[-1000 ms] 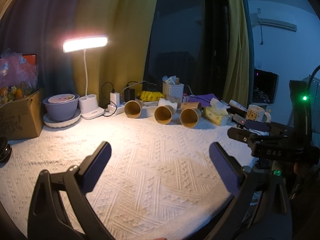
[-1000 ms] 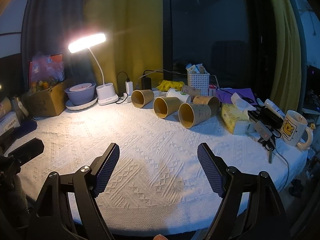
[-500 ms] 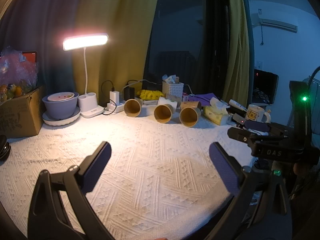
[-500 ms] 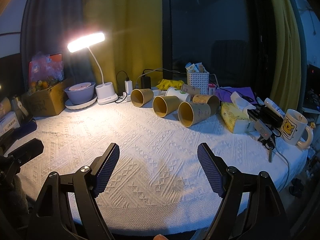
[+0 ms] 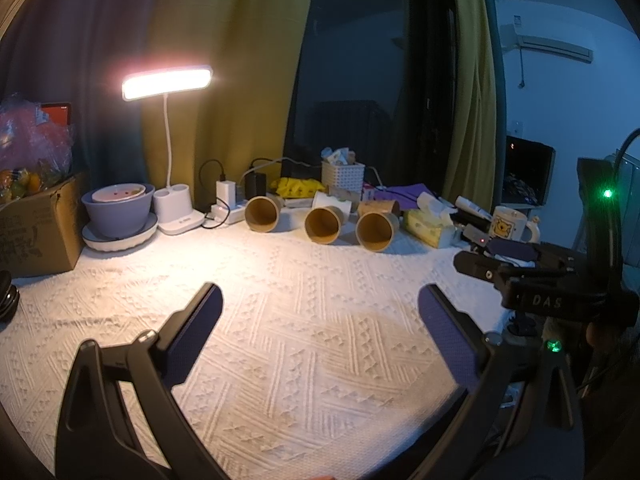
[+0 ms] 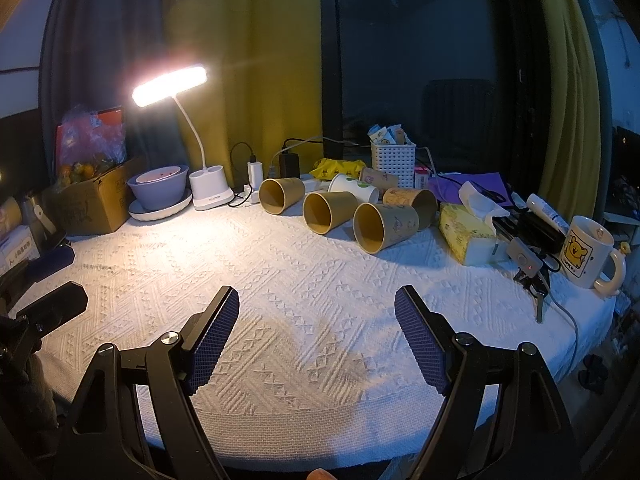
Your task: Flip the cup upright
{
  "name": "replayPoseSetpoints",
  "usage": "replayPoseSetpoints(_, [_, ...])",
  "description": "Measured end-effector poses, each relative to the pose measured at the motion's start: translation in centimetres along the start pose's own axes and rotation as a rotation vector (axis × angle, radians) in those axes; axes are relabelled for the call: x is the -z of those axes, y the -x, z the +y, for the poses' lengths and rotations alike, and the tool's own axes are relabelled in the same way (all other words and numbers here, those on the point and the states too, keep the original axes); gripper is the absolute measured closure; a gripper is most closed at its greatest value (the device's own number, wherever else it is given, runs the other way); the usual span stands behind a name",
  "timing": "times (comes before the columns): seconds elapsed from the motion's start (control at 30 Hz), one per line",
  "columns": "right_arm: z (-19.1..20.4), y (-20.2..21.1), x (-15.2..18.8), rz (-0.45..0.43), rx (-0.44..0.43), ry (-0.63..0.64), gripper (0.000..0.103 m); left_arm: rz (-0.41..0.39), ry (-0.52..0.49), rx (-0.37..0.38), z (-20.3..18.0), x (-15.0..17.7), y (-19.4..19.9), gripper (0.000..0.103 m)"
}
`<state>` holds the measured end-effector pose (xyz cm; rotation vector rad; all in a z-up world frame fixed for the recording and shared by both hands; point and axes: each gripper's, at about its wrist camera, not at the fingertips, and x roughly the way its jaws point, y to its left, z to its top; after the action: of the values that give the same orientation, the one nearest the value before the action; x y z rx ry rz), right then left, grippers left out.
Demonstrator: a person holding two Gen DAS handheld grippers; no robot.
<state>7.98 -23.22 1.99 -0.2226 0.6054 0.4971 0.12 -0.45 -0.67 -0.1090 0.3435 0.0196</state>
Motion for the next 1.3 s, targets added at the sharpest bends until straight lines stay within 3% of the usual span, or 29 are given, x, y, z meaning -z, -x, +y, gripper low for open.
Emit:
replayPoseSetpoints(0.87, [0.0, 0.1, 0.0, 0.001, -0.004, -0.004, 0.020, 0.014, -0.006, 0.015, -0.2, 0.1, -0.4, 0.004])
replayPoseSetpoints(1.13, [-0.3, -0.5, 0.6, 0.009, -0.005, -0.016, 0.020, 0.042, -0.039, 0.027, -0.7, -0.2, -1.6, 0.004])
replayPoseSetpoints(1.3, [-1.6, -2.4, 0.4, 0.020, 0.003, -0.024, 0.020, 0.108, -0.090, 0.057, -1.5, -1.2, -4.1, 0.004])
